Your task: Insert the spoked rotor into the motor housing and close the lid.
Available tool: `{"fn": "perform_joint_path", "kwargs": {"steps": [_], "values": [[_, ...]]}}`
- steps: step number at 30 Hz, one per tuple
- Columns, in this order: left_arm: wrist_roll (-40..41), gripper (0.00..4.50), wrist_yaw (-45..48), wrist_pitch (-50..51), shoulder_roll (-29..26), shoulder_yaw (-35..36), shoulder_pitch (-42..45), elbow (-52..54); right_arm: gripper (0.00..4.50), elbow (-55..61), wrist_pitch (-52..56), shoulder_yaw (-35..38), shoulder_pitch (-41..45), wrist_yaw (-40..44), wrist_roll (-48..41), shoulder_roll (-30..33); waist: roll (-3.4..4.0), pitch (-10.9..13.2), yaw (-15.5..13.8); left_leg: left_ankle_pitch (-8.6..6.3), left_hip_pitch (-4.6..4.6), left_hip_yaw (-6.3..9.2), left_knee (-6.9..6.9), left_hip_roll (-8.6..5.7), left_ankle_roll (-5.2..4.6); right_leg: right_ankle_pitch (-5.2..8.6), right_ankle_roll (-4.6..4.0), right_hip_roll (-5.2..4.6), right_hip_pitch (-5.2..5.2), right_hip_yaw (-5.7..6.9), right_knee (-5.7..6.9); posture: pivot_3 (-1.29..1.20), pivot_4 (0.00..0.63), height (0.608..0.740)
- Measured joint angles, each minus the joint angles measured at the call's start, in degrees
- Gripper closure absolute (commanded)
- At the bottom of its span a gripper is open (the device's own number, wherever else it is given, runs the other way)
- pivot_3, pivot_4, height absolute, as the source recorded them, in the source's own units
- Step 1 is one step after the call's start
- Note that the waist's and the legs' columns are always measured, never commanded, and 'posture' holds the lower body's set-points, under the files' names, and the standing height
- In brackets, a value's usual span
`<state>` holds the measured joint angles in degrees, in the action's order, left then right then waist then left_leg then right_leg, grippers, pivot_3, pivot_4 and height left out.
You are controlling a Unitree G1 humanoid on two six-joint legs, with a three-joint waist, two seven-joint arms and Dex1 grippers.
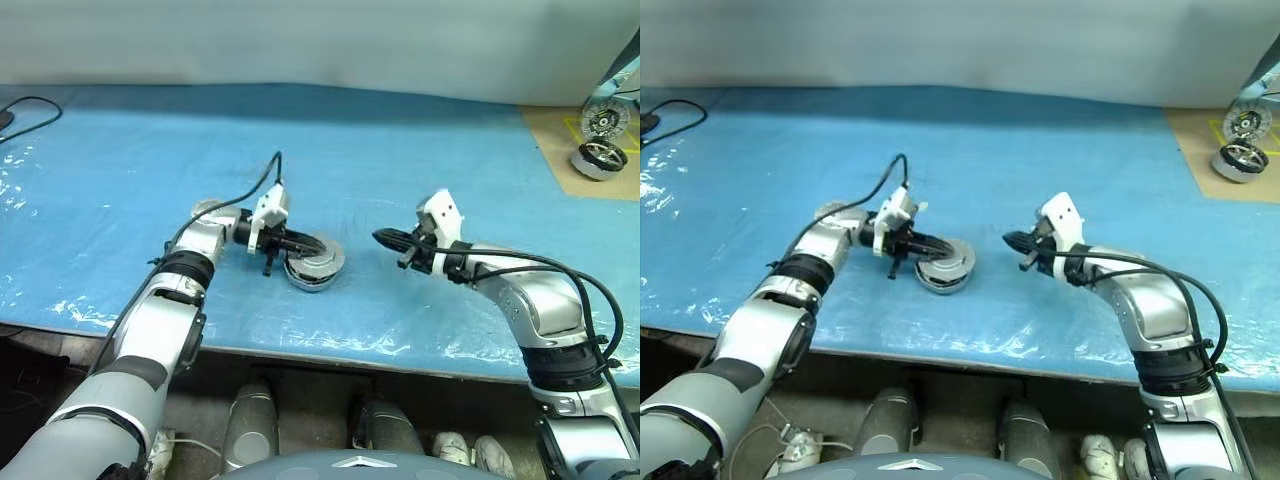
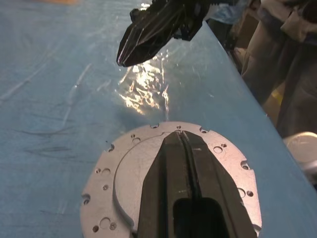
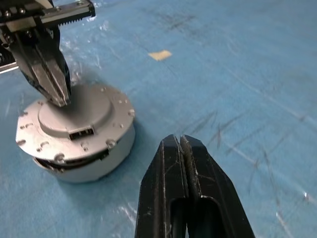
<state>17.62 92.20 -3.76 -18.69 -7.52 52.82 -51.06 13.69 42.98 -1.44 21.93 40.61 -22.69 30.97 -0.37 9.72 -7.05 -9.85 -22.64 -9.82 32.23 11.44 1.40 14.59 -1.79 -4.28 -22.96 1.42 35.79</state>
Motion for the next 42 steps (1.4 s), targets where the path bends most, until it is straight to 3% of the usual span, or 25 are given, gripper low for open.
{"fn": "perform_joint_path", "kwargs": {"steps": [5, 11, 21, 32, 35, 38, 42], "values": [[12.6, 4.50, -0.4, 20.3, -7.5, 5.1, -7.6, 23.5, 2.17, 0.2, -2.2, -2.7, 1.1, 2.3, 0.5, 0.0, 0.07, 0.0, 0.4, 0.00, -0.03, -0.06, -0.07, 0.03, 0.00, 0.04, -0.07, 0.04, -0.09, -0.01, -0.04, 0.00, 0.150, 0.740], [15.3, 4.50, -7.5, 29.0, -13.0, 8.3, -29.1, 43.3, 0.04, -5.7, -8.9, -8.9, 3.8, 5.4, 4.5, -1.8, 0.11, 0.0, 1.8, -0.01, -0.07, -0.07, -0.06, 0.09, 0.01, 0.17, -0.27, 0.07, -0.12, 0.00, -0.06, 0.00, 0.150, 0.740], [17.4, 4.50, -19.9, 29.4, -14.7, 16.2, -50.6, 59.4, 0.04, -14.6, -13.4, -15.5, 10.9, 11.6, 6.6, -8.2, 0.11, 0.0, 2.6, -0.01, 0.04, -0.12, 0.08, 0.13, -0.01, 0.19, -0.30, 0.08, 0.00, -0.08, -0.05, 0.00, 0.150, 0.740], [17.5, 4.50, -22.1, 26.8, -15.2, 17.1, -55.4, 62.4, 0.04, -25.0, -21.7, -18.9, 13.4, 14.2, 12.7, -11.2, 0.10, 0.0, 3.0, 0.00, 0.09, -0.14, 0.12, 0.14, -0.01, 0.18, -0.29, 0.10, 0.06, -0.11, -0.05, 0.00, 0.150, 0.740], [17.6, 4.50, -22.6, 26.7, -15.3, 17.1, -55.1, 62.4, 0.63, -25.0, -22.4, -19.0, 13.4, 14.5, 13.5, -10.9, 0.10, 0.0, 3.1, 0.00, 0.11, -0.14, 0.15, 0.14, -0.01, 0.18, -0.29, 0.10, 0.08, -0.11, -0.03, 0.00, 0.150, 0.740], [17.6, 4.50, -23.4, 26.8, -15.3, 17.0, -54.0, 62.4, 1.55, -25.0, -22.5, -18.9, 13.2, 14.5, 13.5, -11.2, 0.11, 0.0, 3.1, 0.00, 0.15, -0.14, 0.18, 0.14, -0.01, 0.18, -0.29, 0.10, 0.12, -0.11, 0.00, 0.00, 0.150, 0.740], [17.5, 4.50, -25.4, 26.8, -14.2, 15.4, -51.7, 62.7, 1.56, -24.9, -21.1, -18.6, 13.2, 13.2, 13.5, -12.6, 0.11, 0.0, 3.1, 0.00, 0.23, -0.14, 0.22, 0.14, -0.01, 0.18, -0.30, 0.10, 0.19, -0.15, 0.04, 0.00, 0.150, 0.740]]}}
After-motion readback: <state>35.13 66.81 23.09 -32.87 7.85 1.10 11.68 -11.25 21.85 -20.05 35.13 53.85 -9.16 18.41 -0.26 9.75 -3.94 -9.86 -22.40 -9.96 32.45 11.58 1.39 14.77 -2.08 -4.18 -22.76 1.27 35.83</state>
